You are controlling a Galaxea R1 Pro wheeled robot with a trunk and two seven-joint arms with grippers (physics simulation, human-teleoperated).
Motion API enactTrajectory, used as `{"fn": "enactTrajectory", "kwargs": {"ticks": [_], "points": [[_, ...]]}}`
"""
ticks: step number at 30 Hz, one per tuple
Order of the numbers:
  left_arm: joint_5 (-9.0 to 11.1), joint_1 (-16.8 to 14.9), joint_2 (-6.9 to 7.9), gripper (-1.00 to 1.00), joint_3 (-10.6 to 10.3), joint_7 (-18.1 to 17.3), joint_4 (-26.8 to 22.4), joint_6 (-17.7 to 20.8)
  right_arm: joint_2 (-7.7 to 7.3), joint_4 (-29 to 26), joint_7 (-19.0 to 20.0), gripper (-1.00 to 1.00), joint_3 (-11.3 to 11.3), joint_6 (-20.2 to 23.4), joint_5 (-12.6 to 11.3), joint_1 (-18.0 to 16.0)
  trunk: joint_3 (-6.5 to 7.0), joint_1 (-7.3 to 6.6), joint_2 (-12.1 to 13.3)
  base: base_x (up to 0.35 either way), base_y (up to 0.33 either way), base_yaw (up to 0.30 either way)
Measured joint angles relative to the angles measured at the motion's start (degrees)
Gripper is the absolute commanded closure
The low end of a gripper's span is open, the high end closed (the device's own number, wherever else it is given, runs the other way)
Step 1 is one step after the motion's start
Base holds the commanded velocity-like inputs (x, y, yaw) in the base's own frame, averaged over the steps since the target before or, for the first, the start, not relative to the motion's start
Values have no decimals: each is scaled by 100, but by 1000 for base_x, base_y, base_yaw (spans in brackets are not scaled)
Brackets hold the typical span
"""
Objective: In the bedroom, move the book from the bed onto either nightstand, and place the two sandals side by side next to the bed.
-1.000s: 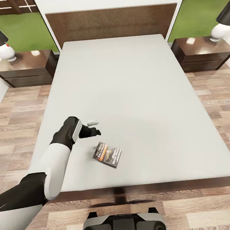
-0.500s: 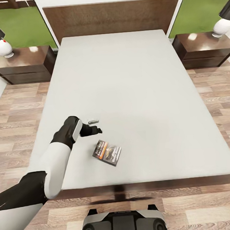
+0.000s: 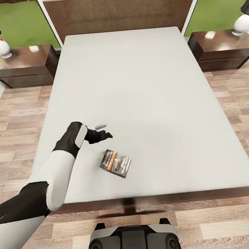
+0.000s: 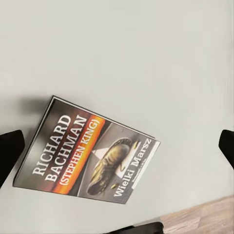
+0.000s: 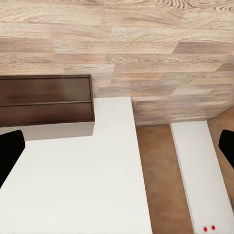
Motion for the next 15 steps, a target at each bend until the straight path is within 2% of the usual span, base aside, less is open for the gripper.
{"fn": "enactTrajectory", "kwargs": {"ticks": [15], "points": [[84, -226, 10, -100, 103, 175, 44, -1, -6, 1, 0, -100, -9, -16, 1, 1, -141, 0, 0, 0, 0, 0]]}}
